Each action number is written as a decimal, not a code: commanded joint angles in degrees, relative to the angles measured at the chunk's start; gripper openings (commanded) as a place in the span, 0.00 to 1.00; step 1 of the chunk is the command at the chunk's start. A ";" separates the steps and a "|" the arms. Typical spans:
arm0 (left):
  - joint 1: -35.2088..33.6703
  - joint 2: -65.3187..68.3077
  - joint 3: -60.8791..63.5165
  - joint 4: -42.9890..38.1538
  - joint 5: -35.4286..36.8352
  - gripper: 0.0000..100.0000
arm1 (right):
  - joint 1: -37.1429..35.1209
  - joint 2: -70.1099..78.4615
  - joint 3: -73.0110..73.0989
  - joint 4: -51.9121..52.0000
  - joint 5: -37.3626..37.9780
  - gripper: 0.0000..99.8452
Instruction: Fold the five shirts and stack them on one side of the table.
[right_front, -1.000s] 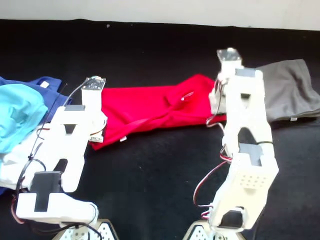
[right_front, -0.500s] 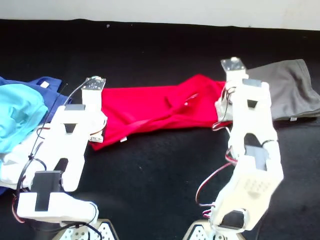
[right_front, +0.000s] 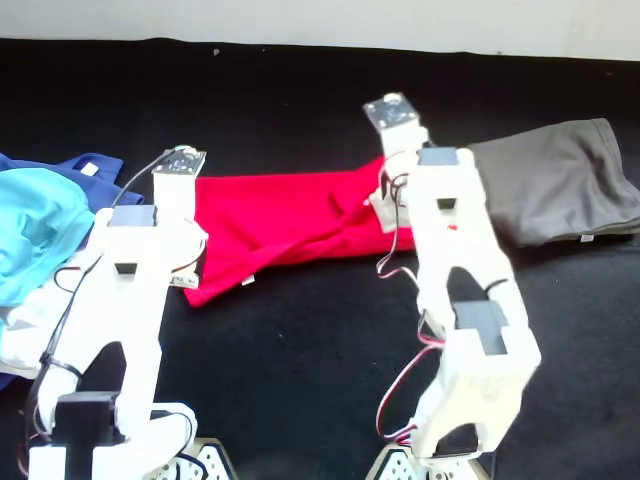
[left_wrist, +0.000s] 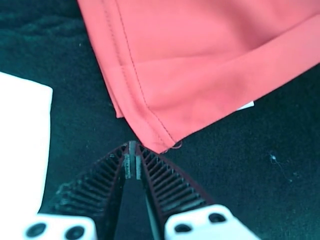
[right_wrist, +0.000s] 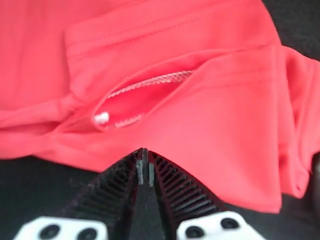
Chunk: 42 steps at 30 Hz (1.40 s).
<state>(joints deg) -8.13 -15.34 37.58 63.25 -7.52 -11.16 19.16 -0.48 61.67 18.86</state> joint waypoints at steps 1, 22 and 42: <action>0.48 -2.15 -1.54 0.53 -0.18 0.01 | -0.66 2.86 -0.22 -5.49 0.18 0.01; 0.57 -1.71 3.74 -5.80 -0.18 0.01 | -4.26 8.31 -14.46 -5.05 -5.01 0.01; 0.57 -1.71 3.65 -6.07 -0.18 0.01 | -3.12 9.19 -21.23 12.97 -4.66 0.01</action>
<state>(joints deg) -8.22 -15.43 41.45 57.80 -7.52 -14.68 27.08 -21.23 74.42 14.29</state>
